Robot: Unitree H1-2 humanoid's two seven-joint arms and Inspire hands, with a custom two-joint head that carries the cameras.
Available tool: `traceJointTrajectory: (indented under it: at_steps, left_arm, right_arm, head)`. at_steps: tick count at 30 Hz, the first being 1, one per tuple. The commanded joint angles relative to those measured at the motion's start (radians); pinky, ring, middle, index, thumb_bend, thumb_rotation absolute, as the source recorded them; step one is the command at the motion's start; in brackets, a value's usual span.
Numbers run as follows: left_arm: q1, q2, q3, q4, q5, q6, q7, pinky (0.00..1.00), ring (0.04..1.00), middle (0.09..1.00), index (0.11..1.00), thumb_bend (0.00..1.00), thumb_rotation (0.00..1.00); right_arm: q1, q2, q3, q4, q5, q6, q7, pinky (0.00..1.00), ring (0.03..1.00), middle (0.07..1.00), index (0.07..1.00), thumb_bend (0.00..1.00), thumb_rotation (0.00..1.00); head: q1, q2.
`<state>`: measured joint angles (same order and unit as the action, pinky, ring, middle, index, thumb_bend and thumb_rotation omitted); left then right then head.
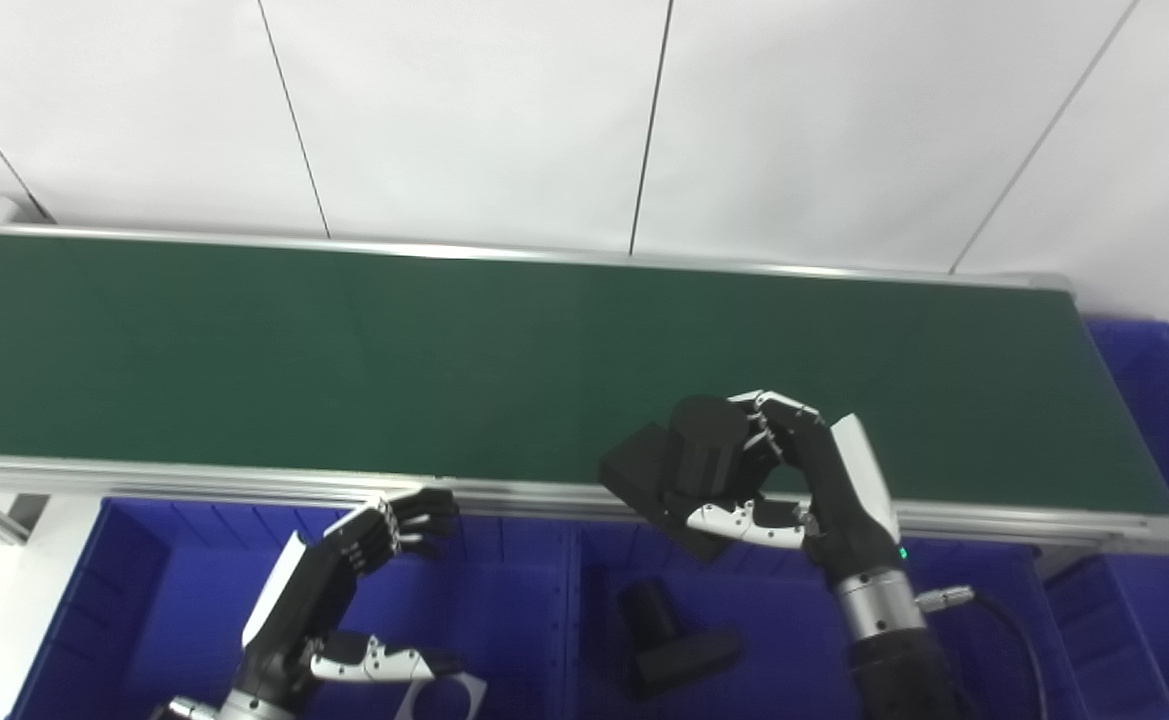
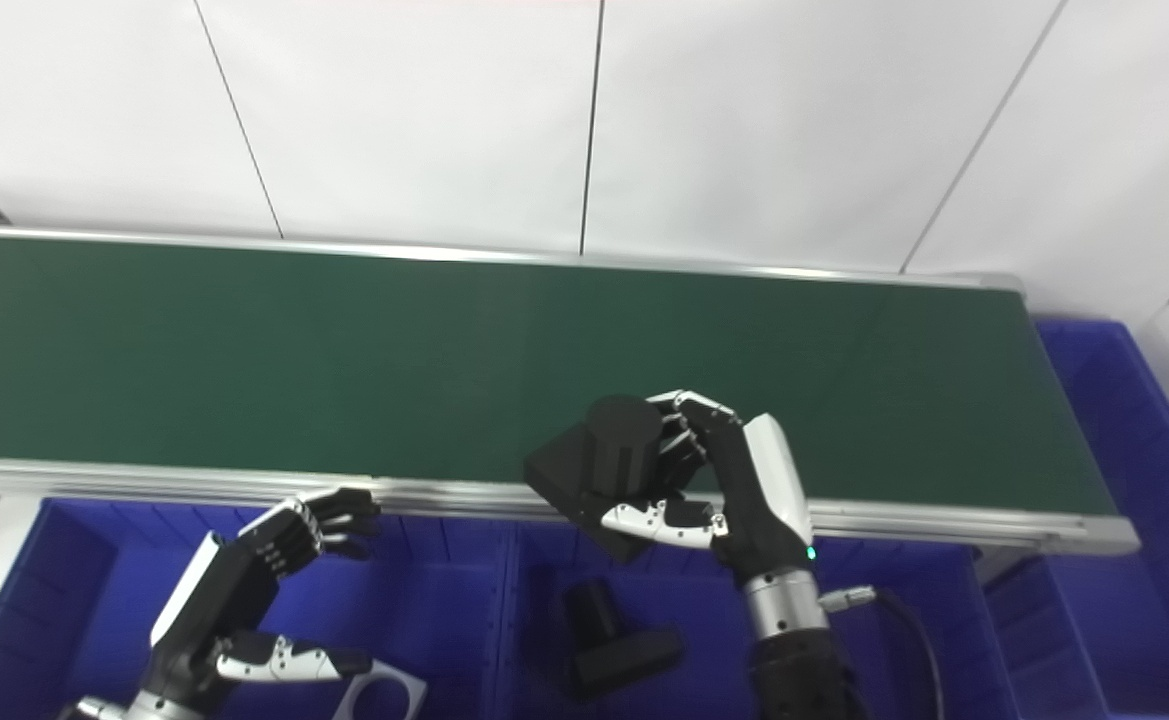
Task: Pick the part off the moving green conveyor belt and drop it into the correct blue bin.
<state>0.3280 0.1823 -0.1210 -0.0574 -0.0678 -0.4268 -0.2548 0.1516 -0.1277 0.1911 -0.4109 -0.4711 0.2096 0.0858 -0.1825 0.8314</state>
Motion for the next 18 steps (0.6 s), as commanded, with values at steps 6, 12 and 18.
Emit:
traceJointTrajectory:
  at_steps: [6,12,18]
  left_arm:
    - [-0.017,0.018,0.007,-0.052,0.000,0.009,-0.003,0.62,0.706,0.758,0.767,0.91,0.13]
    - [-0.016,0.024,0.006,-0.058,-0.005,0.015,-0.002,0.63,0.712,0.763,0.772,0.91,0.15]
    - [-0.020,0.029,0.006,-0.058,-0.021,0.018,-0.009,0.63,0.710,0.760,0.770,0.92,0.15]
  right_arm:
    - [0.012,-0.091,-0.016,-0.047,-0.022,0.017,0.077,0.37,0.383,0.503,0.576,0.50,0.00]
    - [0.012,-0.183,-0.001,-0.067,-0.073,0.028,0.164,0.35,0.374,0.498,0.581,0.50,0.00]
    - [-0.011,-0.258,0.026,-0.076,-0.130,0.037,0.259,0.36,0.399,0.526,0.511,0.51,0.00]
  head:
    - [-0.008,0.025]
    - [-0.012,0.034]
    - [-0.013,0.042]
